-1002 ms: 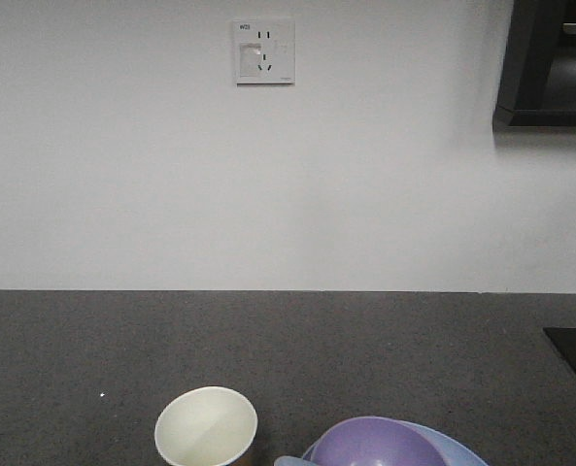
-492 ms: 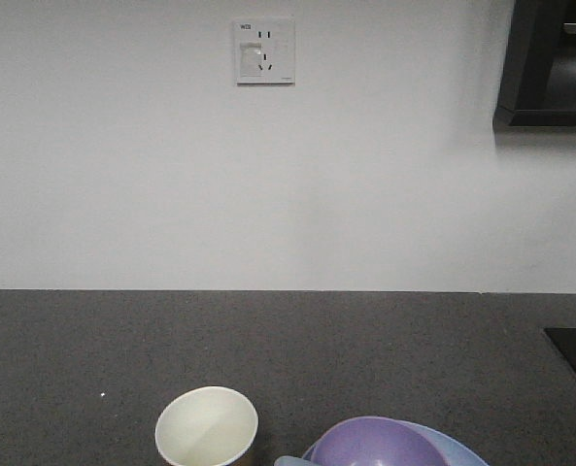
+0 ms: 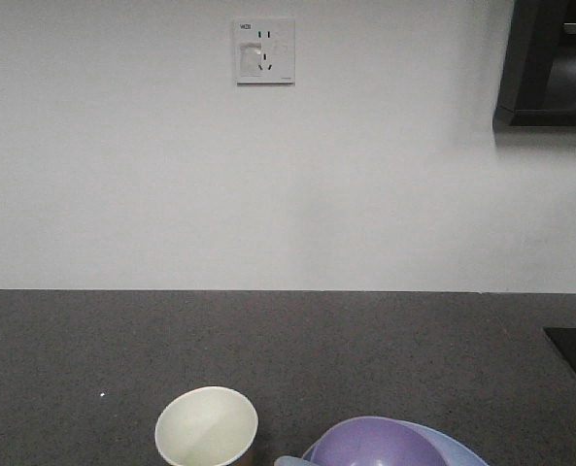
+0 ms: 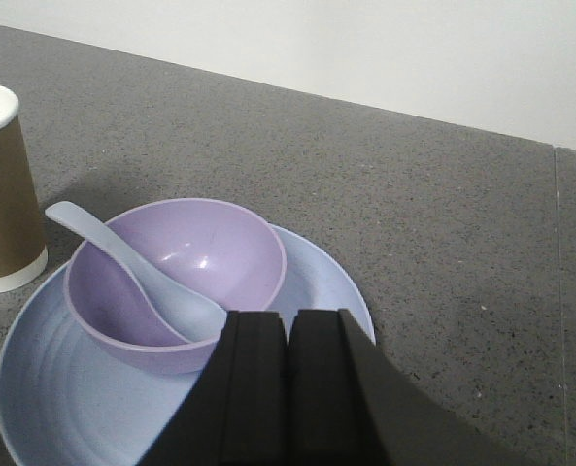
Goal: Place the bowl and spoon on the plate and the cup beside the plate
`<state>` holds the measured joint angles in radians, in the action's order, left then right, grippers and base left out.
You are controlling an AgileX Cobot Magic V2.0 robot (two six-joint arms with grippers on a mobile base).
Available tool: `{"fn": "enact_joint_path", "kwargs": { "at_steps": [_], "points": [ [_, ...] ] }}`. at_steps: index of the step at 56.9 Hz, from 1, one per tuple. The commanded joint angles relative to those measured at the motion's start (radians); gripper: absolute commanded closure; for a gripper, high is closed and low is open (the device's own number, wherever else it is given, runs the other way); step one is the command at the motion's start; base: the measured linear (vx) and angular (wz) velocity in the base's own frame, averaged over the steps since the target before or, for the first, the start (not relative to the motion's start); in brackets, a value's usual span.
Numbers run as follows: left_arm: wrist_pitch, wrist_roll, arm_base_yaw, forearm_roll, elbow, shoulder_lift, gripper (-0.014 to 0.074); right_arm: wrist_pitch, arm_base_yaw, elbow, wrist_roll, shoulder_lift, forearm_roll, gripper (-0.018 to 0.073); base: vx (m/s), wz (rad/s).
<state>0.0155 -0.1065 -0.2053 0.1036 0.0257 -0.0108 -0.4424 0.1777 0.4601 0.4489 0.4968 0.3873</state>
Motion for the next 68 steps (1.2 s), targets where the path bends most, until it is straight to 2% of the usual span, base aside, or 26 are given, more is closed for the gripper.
{"fn": "enact_joint_path", "kwargs": {
  "at_steps": [1,51,55,65,68],
  "points": [
    [-0.076,0.0,0.001,-0.01,-0.026,-0.016,0.0596,0.083,-0.001,0.028,0.011,0.003,0.011,0.0565,0.0,0.0],
    [-0.076,0.0,0.001,-0.01,-0.026,-0.016,0.0596,0.091,-0.001,0.027,0.0,0.006,0.005,0.0565,0.0,0.0],
    [-0.076,0.0,0.001,-0.01,-0.026,-0.016,0.0596,0.16,-0.001,0.0,-0.055,0.0,-0.03,0.0565,0.0,0.0],
    [-0.076,0.0,0.001,-0.01,-0.026,-0.016,0.0596,0.442,-0.001,-0.2,-0.376,-0.101,-0.236,0.0565,0.0,0.0],
    [-0.076,0.0,0.001,-0.01,-0.026,-0.016,0.0596,0.489,-0.002,-0.262,-0.433,-0.145,-0.292,0.0565,0.0,0.0]
  ]
}}
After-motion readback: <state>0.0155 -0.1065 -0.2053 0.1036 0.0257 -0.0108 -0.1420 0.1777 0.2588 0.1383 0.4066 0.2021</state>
